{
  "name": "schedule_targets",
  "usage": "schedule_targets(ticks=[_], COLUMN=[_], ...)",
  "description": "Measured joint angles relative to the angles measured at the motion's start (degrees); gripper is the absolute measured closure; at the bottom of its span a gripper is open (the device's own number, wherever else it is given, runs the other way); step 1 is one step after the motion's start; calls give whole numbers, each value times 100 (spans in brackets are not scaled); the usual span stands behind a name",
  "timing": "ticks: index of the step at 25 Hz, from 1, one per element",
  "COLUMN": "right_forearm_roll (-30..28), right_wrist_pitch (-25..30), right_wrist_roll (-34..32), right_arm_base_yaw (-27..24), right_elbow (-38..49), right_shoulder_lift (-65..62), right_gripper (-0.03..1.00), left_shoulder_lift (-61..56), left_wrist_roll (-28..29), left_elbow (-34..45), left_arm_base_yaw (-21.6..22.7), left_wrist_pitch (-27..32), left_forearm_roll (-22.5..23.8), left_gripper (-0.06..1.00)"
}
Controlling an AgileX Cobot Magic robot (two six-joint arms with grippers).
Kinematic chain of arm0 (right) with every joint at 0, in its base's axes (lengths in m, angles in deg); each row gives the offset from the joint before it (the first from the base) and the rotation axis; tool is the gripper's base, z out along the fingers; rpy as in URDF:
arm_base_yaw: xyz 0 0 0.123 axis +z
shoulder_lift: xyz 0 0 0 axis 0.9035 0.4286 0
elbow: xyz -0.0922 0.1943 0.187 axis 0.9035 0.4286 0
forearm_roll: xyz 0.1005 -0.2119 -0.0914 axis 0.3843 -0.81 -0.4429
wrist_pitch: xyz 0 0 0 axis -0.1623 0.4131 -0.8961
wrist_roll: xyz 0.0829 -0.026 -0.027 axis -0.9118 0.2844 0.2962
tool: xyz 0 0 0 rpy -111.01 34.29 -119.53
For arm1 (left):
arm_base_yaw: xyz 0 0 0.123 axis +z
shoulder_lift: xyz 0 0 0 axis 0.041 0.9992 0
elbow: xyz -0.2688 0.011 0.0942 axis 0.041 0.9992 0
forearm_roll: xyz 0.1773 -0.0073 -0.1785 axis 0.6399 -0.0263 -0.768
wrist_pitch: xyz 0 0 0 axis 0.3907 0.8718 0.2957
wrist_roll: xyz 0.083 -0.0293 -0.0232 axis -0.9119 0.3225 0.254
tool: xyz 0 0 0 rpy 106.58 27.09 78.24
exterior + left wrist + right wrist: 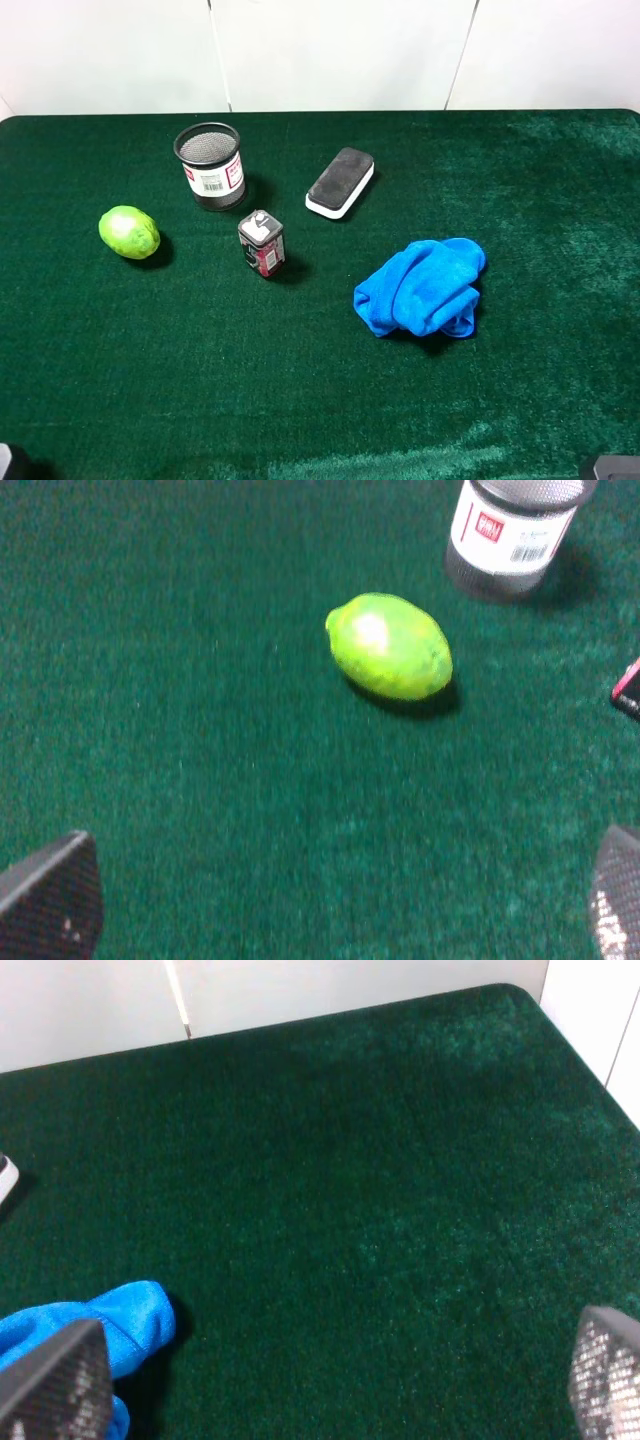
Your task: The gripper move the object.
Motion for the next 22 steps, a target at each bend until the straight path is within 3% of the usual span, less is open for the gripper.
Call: schedule_targets(ticks=[14,22], right_forearm_roll=[0,0], right_wrist_pitch=[-6,-6], right_wrist_roll=[0,0], right_arm_base_yaw=[0,0], right_elbow=[0,0], right_shoulder_lift=[0,0], right_gripper=[27,27], left_shoulder_lift=[2890,3969], left_wrist_roll=[61,203], left_elbow=[-1364,-1502], left_arm_base_yaw=[0,0], left_wrist_pitch=[264,31], left_forearm_roll=[0,0], left_gripper=[-5,-5])
